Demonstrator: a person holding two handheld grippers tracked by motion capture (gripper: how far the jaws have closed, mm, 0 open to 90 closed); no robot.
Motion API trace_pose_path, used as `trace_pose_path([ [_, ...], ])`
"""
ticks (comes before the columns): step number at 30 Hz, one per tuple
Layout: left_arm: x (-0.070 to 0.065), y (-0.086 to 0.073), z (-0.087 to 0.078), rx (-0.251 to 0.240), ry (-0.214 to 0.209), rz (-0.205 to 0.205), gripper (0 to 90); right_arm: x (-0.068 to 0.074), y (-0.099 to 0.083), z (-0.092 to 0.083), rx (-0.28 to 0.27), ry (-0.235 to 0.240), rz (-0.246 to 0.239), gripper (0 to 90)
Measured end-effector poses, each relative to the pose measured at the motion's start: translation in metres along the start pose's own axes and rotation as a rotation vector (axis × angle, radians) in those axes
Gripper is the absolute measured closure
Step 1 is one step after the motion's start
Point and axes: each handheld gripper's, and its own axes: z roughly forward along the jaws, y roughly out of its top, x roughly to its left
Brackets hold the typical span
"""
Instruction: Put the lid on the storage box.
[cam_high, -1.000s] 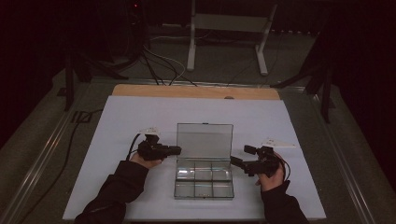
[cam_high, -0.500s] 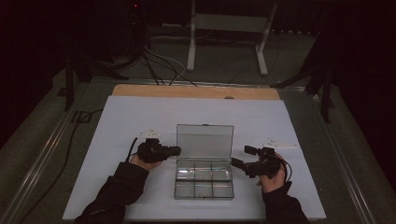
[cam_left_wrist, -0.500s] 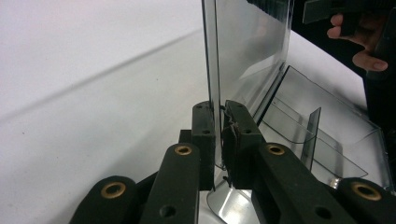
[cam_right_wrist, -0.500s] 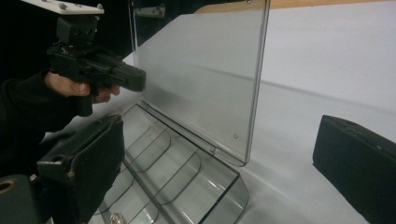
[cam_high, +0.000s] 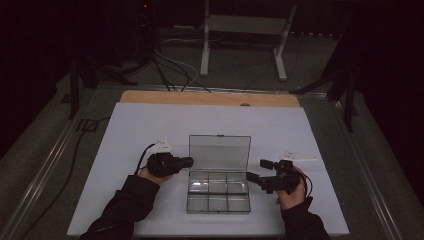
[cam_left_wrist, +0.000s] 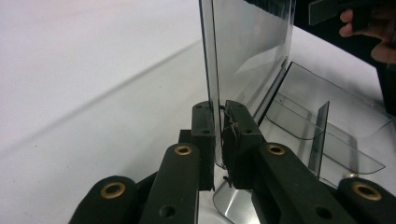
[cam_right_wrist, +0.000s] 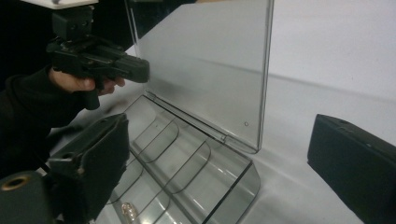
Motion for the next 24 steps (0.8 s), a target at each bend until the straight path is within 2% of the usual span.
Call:
trace_pose_path([
  [5, -0.0016, 0.0001, -0.0005, 0.002, 0.008, 0.02, 85.9, 0.0072, 0.0027, 0.002, 0.013, 0.008, 0.011, 7.5],
  [9, -0.0027, -0.0004, -0.0009, -0.001, 0.015, 0.057, 85.8, 0.0084, 0.0024, 0.0035, 0.034, -0.019, 0.057, 23.9],
  [11, -0.0035, -0.0006, -0.001, -0.003, 0.02, 0.072, 85.8, 0.0084, 0.0014, 0.0031, 0.046, -0.022, 0.056, 35.0],
  [12, -0.0038, -0.0006, -0.0011, -0.003, 0.02, 0.081, 85.8, 0.0082, 0.0013, 0.0027, 0.051, -0.022, 0.053, 44.9],
  [15, -0.0048, -0.0005, -0.0016, -0.001, 0.027, 0.112, 85.8, 0.0074, 0.0015, 0.0016, 0.062, -0.008, 0.048, 65.9],
  [17, -0.0058, -0.001, -0.0019, -0.005, 0.03, 0.133, 85.9, 0.0067, 0.0021, 0.0012, 0.068, 0.016, 0.048, 76.6],
  [19, -0.0067, -0.0014, -0.0023, -0.007, 0.033, 0.151, 85.9, 0.0057, 0.0025, 0.0008, 0.07, 0.021, 0.056, 87.1],
  [20, -0.007, -0.0017, -0.0025, -0.009, 0.035, 0.157, 85.9, 0.0049, 0.0028, 0.0005, 0.071, 0.025, 0.063, 90.0],
  [24, -0.0078, -0.0031, -0.0027, -0.019, 0.037, 0.182, 86.0, 0.0023, 0.004, -0.0009, 0.061, 0.033, 0.081, 90.0],
])
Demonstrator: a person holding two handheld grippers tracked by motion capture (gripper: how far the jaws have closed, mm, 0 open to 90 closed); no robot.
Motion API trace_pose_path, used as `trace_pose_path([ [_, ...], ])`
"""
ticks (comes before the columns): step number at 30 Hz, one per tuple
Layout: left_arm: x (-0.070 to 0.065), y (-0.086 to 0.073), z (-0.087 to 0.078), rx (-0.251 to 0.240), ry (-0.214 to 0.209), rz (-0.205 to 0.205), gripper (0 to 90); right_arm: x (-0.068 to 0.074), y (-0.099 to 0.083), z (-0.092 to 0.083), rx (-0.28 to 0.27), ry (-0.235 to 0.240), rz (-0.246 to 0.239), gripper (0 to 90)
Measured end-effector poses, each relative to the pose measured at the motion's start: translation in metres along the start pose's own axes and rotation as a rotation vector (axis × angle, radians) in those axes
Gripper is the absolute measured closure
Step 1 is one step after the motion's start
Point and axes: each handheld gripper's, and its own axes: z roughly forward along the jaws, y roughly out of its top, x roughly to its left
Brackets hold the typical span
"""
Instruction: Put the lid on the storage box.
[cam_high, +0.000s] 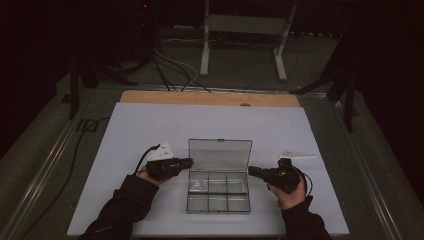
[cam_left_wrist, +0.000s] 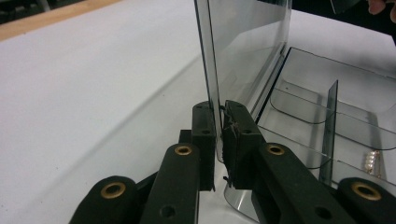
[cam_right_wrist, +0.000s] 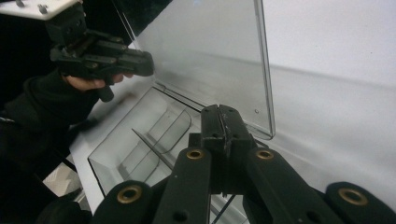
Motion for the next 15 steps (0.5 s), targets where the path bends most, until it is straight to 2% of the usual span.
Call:
trace_pose_path([
  [5, -0.0041, 0.0001, -0.0019, -0.001, 0.012, 0.075, 86.2, 0.0001, 0.0009, 0.0005, 0.0, 0.022, 0.005, 90.0],
  [15, -0.0093, -0.0017, -0.0047, -0.01, 0.019, 0.158, 86.9, -0.0015, 0.0021, -0.0022, -0.021, 0.04, 0.02, 90.0],
])
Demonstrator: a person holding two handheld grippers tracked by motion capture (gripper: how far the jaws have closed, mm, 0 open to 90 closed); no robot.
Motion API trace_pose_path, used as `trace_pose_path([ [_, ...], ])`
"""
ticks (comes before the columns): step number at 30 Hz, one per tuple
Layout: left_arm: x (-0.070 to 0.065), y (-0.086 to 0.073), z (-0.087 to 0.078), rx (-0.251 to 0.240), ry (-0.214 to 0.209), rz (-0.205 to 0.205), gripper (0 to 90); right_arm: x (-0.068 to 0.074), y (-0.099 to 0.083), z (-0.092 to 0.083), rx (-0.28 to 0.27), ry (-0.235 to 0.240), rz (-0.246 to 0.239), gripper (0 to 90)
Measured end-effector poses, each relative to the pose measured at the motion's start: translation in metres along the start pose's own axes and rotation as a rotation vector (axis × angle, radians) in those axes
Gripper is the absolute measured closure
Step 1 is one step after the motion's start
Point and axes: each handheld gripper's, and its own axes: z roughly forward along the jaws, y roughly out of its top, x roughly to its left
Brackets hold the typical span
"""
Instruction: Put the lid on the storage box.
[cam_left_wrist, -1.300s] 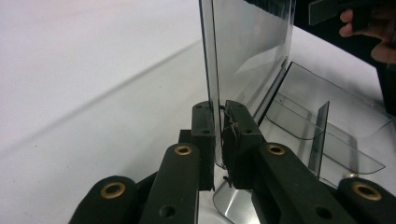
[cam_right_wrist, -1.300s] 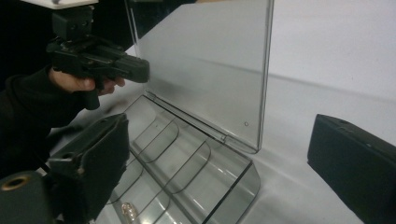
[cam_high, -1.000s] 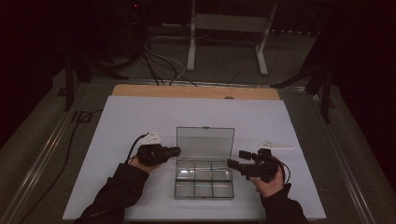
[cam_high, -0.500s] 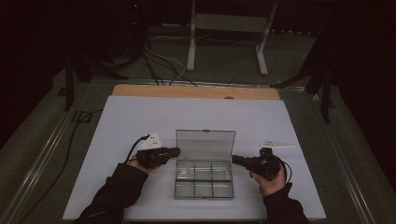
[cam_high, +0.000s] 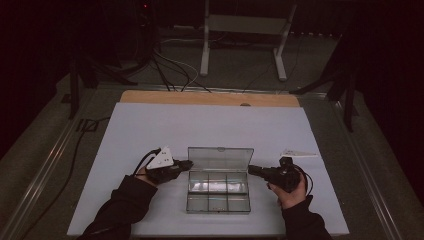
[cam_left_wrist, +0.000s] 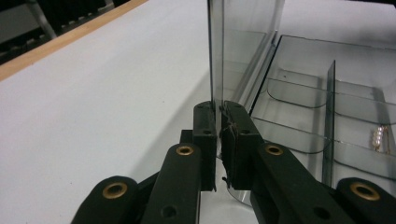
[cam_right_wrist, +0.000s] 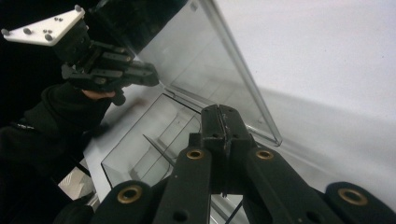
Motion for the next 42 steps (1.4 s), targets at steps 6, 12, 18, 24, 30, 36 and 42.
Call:
trace_pose_path([
  [6, -0.001, -0.001, 0.0, 0.005, 0.001, 0.024, 86.8, 0.0, 0.0, -0.001, -0.006, 0.007, 0.002, 90.0],
  [12, -0.003, -0.004, -0.001, 0.019, 0.001, 0.053, 86.7, 0.001, 0.0, 0.0, 0.0, 0.012, -0.003, 90.0],
  [18, -0.004, -0.004, -0.003, 0.017, -0.006, 0.046, 86.6, 0.001, 0.0, 0.001, 0.004, 0.013, -0.002, 90.0],
  [24, -0.001, -0.004, -0.005, -0.001, -0.027, -0.004, 83.7, 0.002, -0.001, 0.002, 0.009, 0.015, -0.005, 90.0],
  [30, -0.001, -0.001, -0.013, 0.001, -0.057, -0.058, 73.2, 0.002, -0.001, 0.002, 0.013, 0.015, -0.008, 90.0],
  [36, -0.002, -0.001, -0.02, 0.027, -0.048, -0.124, 59.0, 0.003, -0.001, 0.002, 0.016, 0.015, -0.011, 90.0],
  [42, -0.002, -0.001, -0.028, 0.014, -0.038, -0.202, 40.5, 0.004, -0.001, 0.002, 0.015, 0.007, -0.021, 90.0],
])
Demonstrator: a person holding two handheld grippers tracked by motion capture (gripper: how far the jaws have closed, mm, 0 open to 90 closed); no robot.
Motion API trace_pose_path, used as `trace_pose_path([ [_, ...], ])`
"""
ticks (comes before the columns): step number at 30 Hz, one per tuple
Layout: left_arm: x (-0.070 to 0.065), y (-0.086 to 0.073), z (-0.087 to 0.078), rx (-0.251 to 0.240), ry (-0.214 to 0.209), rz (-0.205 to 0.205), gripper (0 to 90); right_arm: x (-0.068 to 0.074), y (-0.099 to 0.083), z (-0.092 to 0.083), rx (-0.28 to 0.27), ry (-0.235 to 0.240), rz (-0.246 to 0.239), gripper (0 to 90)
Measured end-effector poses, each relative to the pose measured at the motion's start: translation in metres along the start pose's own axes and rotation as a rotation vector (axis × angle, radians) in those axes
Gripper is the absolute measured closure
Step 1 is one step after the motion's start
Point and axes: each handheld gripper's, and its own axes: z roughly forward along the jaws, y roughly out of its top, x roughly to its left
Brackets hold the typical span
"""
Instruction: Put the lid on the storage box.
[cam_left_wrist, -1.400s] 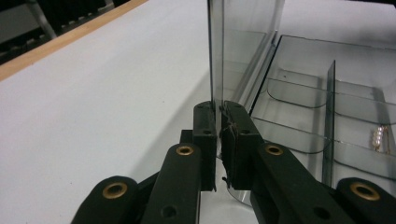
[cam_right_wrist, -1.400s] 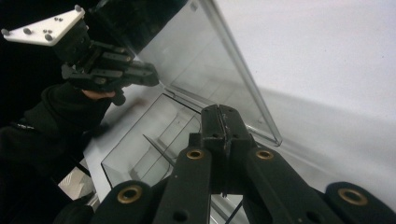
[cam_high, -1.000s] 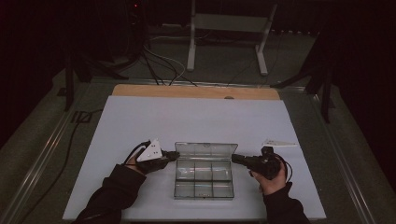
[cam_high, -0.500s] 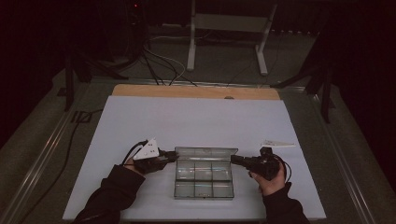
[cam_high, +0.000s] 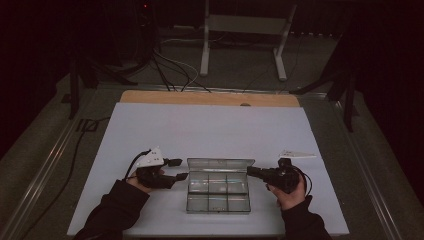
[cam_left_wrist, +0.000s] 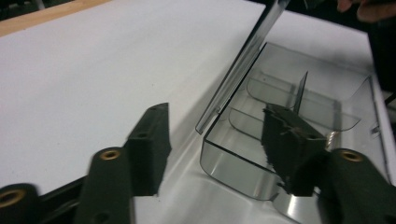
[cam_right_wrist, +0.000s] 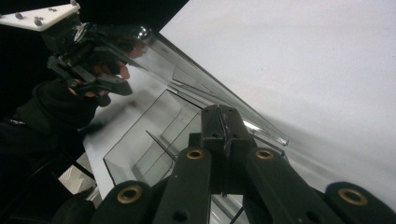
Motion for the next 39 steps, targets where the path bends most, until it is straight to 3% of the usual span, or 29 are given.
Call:
trace_pose_path([
  [5, 0.002, -0.001, -0.006, -0.034, -0.02, -0.105, 21.0, 0.001, 0.0, 0.0, 0.0, -0.004, -0.006, 90.0],
  [6, 0.002, -0.001, -0.006, -0.034, -0.02, -0.105, 18.1, 0.001, -0.001, -0.001, 0.0, -0.004, -0.006, 90.0],
  [7, 0.004, -0.002, -0.008, -0.042, -0.046, -0.135, 16.3, 0.001, -0.001, -0.001, 0.002, -0.006, -0.008, 90.0],
  [12, 0.003, -0.003, -0.011, -0.041, -0.08, -0.132, 9.9, 0.001, -0.001, -0.001, 0.003, -0.008, -0.008, 90.0],
  [15, -0.001, -0.004, -0.013, -0.038, -0.083, -0.107, 4.2, 0.001, -0.002, -0.001, 0.003, -0.007, -0.008, 90.0],
  [24, 0.002, -0.013, -0.02, -0.056, -0.008, -0.107, 1.4, 0.003, -0.005, -0.002, 0.01, -0.007, -0.01, 90.0],
  [29, 0.003, -0.017, -0.022, -0.04, -0.027, -0.117, 1.5, 0.003, -0.007, -0.001, 0.013, -0.004, -0.009, 90.0],
  [39, 0.006, -0.017, -0.024, -0.063, 0.016, -0.127, 1.5, 0.005, -0.008, -0.002, 0.016, -0.005, -0.013, 90.0],
])
